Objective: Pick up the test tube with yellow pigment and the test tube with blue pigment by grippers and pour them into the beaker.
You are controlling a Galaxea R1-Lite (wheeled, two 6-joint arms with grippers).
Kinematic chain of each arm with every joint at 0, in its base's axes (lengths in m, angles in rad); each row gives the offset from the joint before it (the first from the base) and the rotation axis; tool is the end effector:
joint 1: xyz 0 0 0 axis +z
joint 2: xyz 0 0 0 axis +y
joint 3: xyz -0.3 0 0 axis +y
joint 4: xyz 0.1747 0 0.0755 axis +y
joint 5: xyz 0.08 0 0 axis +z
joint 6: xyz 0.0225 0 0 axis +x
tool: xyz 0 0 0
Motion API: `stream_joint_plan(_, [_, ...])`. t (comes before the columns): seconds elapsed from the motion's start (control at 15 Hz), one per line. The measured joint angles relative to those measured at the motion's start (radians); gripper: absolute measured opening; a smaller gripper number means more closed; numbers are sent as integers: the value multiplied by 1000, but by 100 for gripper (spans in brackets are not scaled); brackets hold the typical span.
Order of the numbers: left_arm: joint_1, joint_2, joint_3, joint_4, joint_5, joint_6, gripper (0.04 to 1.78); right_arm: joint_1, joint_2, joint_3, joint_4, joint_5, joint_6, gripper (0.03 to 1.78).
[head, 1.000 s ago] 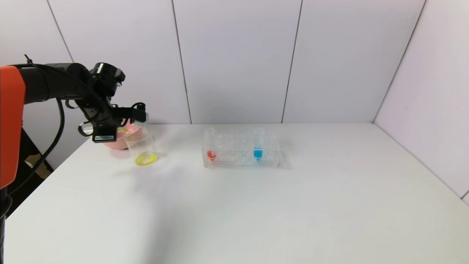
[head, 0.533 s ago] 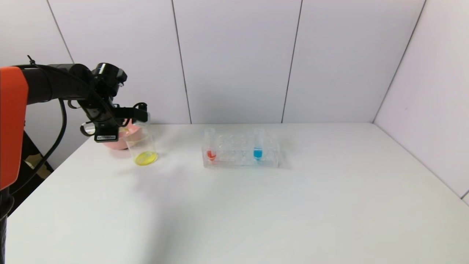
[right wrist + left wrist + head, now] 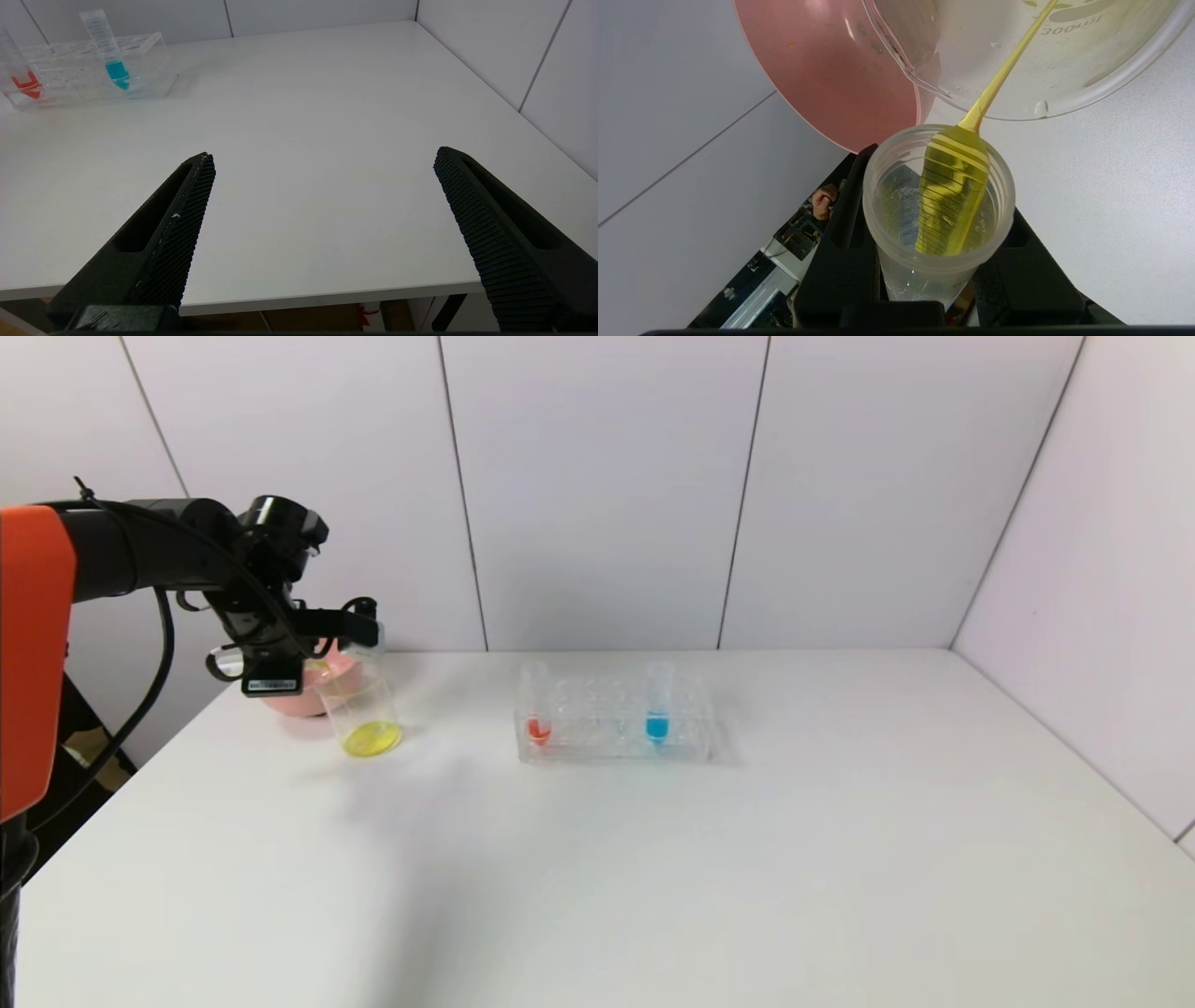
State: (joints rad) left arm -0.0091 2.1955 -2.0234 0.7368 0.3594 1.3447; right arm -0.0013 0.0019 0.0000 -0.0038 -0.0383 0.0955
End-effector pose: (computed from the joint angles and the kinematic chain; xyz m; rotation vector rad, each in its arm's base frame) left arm 0.4227 0.0041 0.2081 1.3992 0.9917 -0.3334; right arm -0.0227 -0.0008 0.0759 0.0955 -0.0038 -0.0395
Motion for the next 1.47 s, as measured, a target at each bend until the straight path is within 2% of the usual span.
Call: stream_joint_plan(1.47, [-20, -2, 0, 16, 57, -39, 54, 0, 0, 0, 0, 0, 0, 171])
